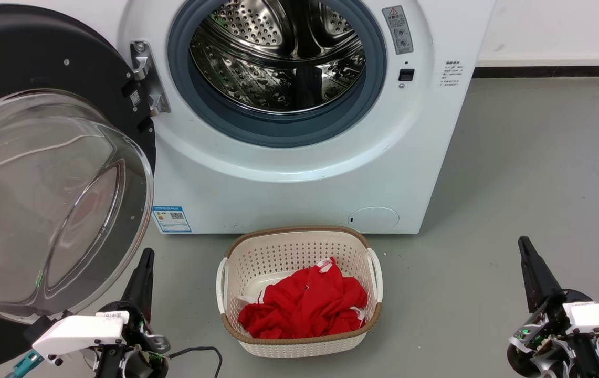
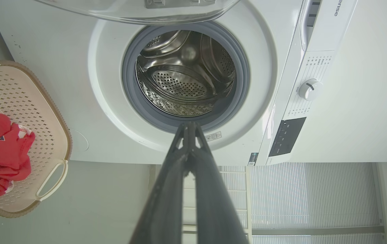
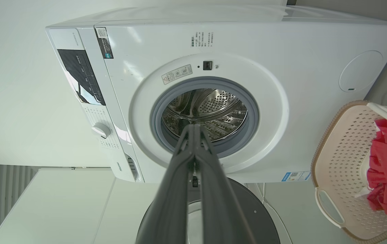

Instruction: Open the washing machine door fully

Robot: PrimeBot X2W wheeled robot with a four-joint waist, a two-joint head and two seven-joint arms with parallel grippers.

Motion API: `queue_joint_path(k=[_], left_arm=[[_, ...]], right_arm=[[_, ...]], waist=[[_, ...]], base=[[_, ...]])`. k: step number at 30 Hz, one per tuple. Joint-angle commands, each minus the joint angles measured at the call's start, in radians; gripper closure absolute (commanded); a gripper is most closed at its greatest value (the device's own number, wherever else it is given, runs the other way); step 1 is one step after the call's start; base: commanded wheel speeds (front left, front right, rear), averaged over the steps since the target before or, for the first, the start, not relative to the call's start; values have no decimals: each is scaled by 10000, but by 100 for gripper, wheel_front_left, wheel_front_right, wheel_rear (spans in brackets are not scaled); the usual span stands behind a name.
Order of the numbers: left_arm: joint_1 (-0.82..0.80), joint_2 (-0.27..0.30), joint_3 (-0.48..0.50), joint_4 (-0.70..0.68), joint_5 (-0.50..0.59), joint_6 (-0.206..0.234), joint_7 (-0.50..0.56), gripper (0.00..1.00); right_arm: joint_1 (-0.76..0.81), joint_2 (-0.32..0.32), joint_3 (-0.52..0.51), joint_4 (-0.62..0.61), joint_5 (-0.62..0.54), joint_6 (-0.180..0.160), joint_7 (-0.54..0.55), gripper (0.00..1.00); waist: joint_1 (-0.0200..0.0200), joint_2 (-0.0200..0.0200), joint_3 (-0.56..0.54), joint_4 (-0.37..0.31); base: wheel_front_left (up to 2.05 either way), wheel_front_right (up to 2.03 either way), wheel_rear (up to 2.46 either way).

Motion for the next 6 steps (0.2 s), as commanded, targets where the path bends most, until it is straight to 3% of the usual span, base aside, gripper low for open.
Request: queue_joint_path(k=[1,6], left_arm=[[-76,-15,37,6,-8,-24,29,100],[-75,-15,37,6,-10,-24,29,100]], right_arm=[[-129,24,-20,18,-17,-3,61,100],[-131,32,-39,20,-41,-3,61,100]], waist=[[0,0,0,0],[0,0,0,0]], base=[[0,0,0],[0,0,0]])
